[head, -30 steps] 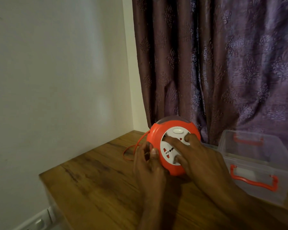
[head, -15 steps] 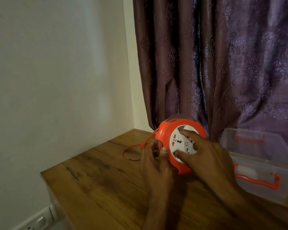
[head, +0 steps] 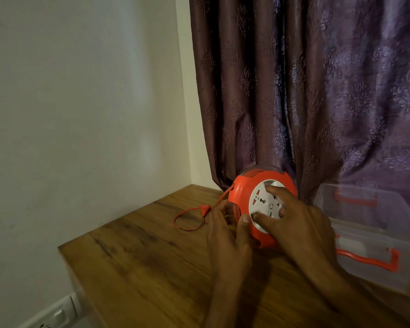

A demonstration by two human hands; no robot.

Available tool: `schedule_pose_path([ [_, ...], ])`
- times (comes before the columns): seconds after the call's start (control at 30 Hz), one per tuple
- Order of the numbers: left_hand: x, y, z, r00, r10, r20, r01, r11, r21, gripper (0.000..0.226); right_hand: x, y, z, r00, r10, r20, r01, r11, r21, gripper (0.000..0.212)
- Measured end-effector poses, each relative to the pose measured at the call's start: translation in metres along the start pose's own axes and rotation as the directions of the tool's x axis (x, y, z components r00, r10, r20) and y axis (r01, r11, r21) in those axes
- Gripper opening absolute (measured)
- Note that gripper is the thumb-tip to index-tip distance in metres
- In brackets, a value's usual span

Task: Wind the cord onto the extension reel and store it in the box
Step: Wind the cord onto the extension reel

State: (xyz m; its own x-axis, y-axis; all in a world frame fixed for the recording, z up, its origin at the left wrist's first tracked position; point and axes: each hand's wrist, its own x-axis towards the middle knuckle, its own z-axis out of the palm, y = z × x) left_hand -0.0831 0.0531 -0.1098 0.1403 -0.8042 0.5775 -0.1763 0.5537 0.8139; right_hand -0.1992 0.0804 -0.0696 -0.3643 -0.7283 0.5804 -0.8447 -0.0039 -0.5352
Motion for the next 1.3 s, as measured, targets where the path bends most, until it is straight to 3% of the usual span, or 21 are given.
schedule_pose_path([
  [0.2,0.001,0.000,-0.003,0.997,0.031,0.069,-0.031,1.000,-0.003,0.033,0.001,0.001,0.000,0.999,0.032,0.015,-0.032,0.999,0.017,0.071],
  [0.4,-0.003,0.004,-0.003,0.993,0.097,0.065,-0.095,0.995,-0.034,0.036,0.005,0.001,-0.001,0.990,0.139,-0.019,-0.135,0.979,0.154,0.068],
  [0.57,-0.001,0.000,-0.003,0.998,0.027,0.065,-0.023,0.998,-0.067,0.034,0.006,-0.003,-0.005,0.975,0.186,0.119,-0.215,0.922,0.323,0.061],
  [0.7,0.001,0.000,-0.006,1.000,-0.023,-0.003,0.022,0.988,-0.154,0.030,0.003,-0.007,-0.007,0.995,0.069,0.073,-0.079,0.985,0.156,0.053],
  [0.8,0.004,-0.002,-0.009,0.996,-0.071,-0.049,0.060,0.979,-0.193,0.030,-0.002,-0.011,-0.010,0.986,-0.165,-0.037,0.166,0.986,0.033,0.048],
  [0.9,0.005,-0.002,-0.011,0.990,-0.126,-0.068,0.108,0.969,-0.224,0.034,-0.005,-0.013,-0.009,0.939,-0.338,0.059,0.343,0.929,-0.138,0.058],
  [1.0,0.005,-0.003,-0.011,0.985,-0.146,-0.091,0.120,0.962,-0.245,0.043,-0.004,-0.011,-0.004,0.907,-0.369,0.202,0.405,0.897,-0.178,0.077],
  [1.13,0.006,-0.003,-0.012,0.982,-0.162,-0.096,0.132,0.956,-0.262,0.038,-0.003,-0.009,0.000,0.891,-0.380,0.247,0.436,0.867,-0.240,0.090],
  [1.23,0.007,-0.004,-0.011,0.981,-0.172,-0.087,0.145,0.956,-0.255,0.038,0.000,-0.009,0.000,0.899,-0.376,0.224,0.432,0.846,-0.312,0.089],
  [1.3,0.006,-0.005,-0.011,0.985,-0.153,-0.082,0.129,0.961,-0.246,0.040,0.001,-0.008,-0.001,0.901,-0.393,0.180,0.432,0.838,-0.333,0.078],
])
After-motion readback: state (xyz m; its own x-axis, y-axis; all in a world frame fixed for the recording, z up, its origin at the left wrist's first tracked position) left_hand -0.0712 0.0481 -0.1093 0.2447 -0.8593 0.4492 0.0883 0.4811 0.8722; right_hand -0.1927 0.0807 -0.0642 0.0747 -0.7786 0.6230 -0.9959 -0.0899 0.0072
